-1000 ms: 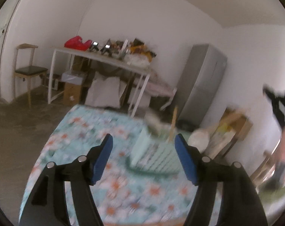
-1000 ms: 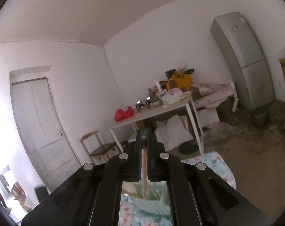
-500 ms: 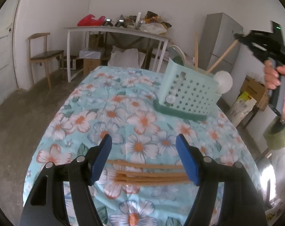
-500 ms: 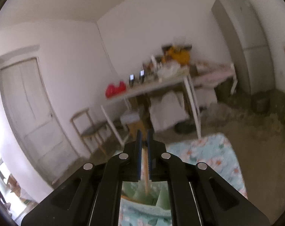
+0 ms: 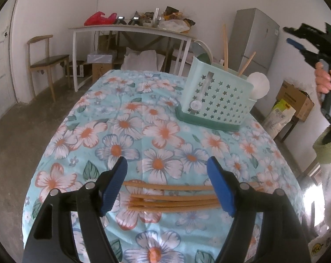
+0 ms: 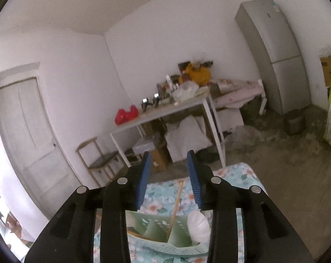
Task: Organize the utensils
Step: 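Insert the chopstick into the holder with the right gripper while the left returns to the chopsticks, then grasp one wooden chopstick with each gripper from the pile on the cloth, then lift the chopsticks and lower them into the green holder with both grippers, then open both grippers and move them back over the remaining chopsticks, then grasp a chopstick with each gripper from the cloth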
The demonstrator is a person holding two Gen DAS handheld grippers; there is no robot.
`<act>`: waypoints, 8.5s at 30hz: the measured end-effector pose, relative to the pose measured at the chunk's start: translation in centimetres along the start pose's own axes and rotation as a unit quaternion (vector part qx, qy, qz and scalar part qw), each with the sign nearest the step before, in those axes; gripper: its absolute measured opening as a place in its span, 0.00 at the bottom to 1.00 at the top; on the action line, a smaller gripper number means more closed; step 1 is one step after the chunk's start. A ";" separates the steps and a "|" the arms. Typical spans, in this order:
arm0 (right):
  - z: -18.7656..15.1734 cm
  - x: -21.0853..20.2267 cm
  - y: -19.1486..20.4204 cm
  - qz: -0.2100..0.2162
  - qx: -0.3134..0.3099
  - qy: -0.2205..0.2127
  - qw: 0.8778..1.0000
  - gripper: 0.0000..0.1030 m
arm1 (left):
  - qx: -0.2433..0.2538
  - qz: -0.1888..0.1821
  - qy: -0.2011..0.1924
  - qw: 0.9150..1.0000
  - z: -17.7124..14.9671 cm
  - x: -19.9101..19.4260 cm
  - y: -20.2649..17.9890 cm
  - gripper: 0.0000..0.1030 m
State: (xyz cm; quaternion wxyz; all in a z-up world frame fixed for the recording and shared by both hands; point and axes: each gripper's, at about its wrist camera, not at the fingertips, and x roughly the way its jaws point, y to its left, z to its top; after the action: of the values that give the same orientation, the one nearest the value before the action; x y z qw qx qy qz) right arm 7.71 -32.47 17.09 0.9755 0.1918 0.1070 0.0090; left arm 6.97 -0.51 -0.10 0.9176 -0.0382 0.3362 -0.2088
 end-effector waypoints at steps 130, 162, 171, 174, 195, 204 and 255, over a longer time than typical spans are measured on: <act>-12.6 1.2 5.1 0.003 -0.087 0.176 0.980 0.04 | -0.167 -0.209 -0.016 0.963 2.7 -4.5 4.0 0.05; -10.5 -3.4 2.5 -0.005 -0.044 0.128 0.991 0.04 | 0.081 -0.111 -0.194 0.971 20.9 3.9 -8.7 0.06; -10.4 -3.3 2.3 -0.006 -0.042 0.129 0.991 0.04 | 0.050 -0.122 -0.185 0.974 20.3 4.5 -7.4 0.37; -10.2 -3.2 2.2 -0.005 -0.040 0.127 0.991 0.04 | 0.046 -0.123 -0.191 0.973 20.0 3.4 -7.1 0.51; -0.7 1.7 5.2 0.063 -0.079 0.017 0.995 0.04 | -0.002 -0.018 -0.042 0.999 7.9 -0.1 -1.5 0.94; 1.3 5.1 6.7 0.058 -0.108 -0.011 0.992 0.04 | -0.034 0.048 0.009 0.998 3.5 0.3 0.7 0.94; -23.2 2.2 2.1 0.081 -0.035 0.379 0.921 0.38 | -0.122 -0.150 0.161 0.968 -3.6 3.3 1.3 0.65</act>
State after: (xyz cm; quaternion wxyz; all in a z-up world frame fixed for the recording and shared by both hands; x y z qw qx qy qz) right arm 4.97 -21.79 -3.53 0.8640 0.1476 0.4526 0.1637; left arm 7.40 -0.41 -5.13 0.7980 -0.1651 0.4931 -0.3046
